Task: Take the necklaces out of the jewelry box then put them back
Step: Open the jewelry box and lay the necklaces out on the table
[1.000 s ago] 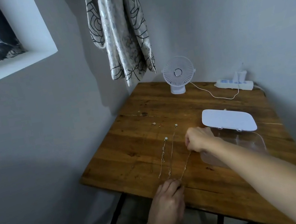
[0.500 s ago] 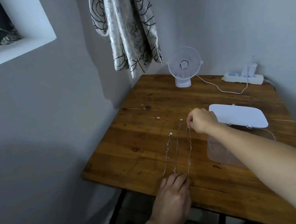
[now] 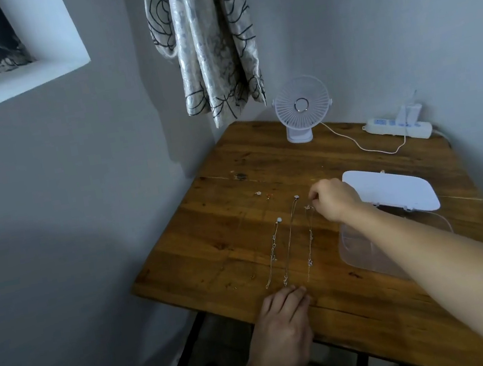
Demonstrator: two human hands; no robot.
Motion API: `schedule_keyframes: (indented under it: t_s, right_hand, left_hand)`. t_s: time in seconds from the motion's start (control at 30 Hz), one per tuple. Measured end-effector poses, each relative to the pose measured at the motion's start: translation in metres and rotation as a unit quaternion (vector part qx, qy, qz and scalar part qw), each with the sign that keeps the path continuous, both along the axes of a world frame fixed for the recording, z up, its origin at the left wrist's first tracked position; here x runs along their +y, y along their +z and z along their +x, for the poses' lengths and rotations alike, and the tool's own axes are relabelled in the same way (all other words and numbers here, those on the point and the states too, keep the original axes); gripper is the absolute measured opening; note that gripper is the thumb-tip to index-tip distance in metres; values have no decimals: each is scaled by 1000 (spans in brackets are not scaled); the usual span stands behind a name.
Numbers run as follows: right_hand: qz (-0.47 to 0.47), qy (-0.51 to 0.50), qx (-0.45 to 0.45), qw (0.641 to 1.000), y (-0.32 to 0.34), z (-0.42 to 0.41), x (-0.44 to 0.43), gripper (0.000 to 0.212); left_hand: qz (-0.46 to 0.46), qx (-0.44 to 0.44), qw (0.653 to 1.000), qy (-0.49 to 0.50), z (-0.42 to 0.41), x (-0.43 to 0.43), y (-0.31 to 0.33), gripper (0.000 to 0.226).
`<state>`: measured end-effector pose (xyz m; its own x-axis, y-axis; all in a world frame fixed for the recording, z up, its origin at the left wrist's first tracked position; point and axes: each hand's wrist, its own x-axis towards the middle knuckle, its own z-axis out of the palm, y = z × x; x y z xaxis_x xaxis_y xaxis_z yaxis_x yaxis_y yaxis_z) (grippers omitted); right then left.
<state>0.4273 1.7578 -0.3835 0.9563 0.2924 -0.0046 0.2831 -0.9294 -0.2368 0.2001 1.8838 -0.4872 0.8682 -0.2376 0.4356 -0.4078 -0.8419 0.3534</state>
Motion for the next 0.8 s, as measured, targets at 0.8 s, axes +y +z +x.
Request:
schedule_keyframes:
  t_s: [0.8]
  right_hand:
    - [-45,69,96,992,7,-43,10,19]
  left_hand:
    - [-4,39,999,12,-2,-1,14,28]
